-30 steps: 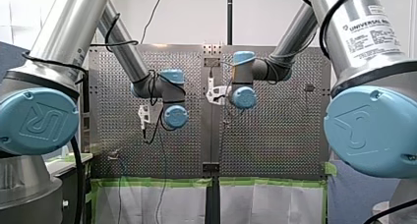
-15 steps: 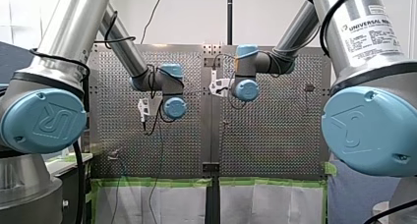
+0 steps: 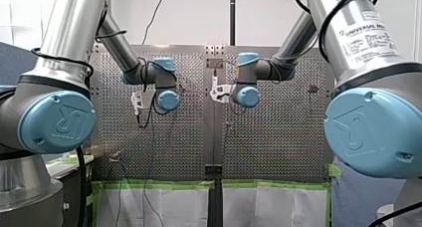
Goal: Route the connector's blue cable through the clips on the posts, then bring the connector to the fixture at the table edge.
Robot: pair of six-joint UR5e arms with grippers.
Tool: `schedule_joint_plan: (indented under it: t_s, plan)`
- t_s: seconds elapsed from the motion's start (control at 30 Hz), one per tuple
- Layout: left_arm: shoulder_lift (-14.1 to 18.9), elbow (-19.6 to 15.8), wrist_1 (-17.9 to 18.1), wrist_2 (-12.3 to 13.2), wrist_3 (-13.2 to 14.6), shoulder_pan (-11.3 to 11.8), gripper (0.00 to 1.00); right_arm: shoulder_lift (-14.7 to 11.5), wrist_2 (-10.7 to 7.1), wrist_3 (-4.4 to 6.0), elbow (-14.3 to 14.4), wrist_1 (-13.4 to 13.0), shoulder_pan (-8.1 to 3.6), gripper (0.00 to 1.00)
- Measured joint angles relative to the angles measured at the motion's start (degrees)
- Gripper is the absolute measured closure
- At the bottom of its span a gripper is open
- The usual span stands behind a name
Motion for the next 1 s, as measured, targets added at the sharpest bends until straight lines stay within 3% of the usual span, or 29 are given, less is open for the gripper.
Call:
schedule_joint_plan:
  t_s: [0.27, 0.6, 0.8, 1.0]
  plan:
    - [0.5, 0.5, -0.3, 2.1, 0.8, 1.5, 1.0, 0.7, -1.61, 0.38, -2.7, 1.2, 0.22, 1.0]
    - [0.5, 3.2, -3.2, 7.3, 3.2, 3.2, 1.0, 1.2, -2.5, 1.31, -4.7, 1.6, 0.68, 1.0]
    - [0.5, 3.9, -3.5, 9.5, 3.1, 4.5, 1.0, 2.0, -1.17, 1.88, -5.2, 2.2, 0.38, 1.0]
    - [0.5, 3.9, -3.8, 10.2, 3.0, 5.6, 1.0, 2.2, -0.17, 2.09, -5.2, 2.3, -0.02, 1.0]
